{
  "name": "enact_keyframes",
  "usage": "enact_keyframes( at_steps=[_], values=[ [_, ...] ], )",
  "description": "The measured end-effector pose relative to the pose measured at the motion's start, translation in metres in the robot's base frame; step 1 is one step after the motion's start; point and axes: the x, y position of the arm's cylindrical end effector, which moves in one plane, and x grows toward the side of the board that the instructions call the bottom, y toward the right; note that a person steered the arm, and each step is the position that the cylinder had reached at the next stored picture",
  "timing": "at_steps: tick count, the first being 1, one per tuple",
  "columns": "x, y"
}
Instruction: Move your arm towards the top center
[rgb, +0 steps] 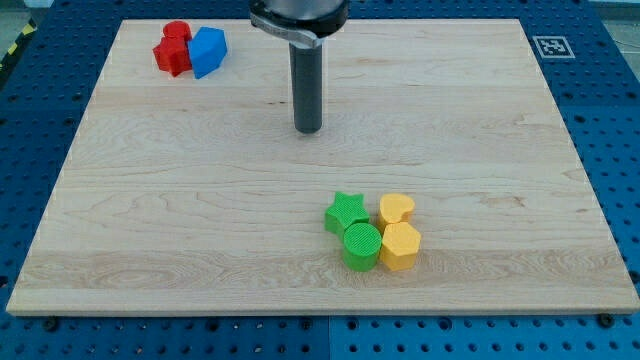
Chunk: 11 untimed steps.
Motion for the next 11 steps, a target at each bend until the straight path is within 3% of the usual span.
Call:
enact_keyframes(
  at_steps=[3, 11],
  values=[
    [-0.091, 0.0],
    [-0.176, -0.011]
  ],
)
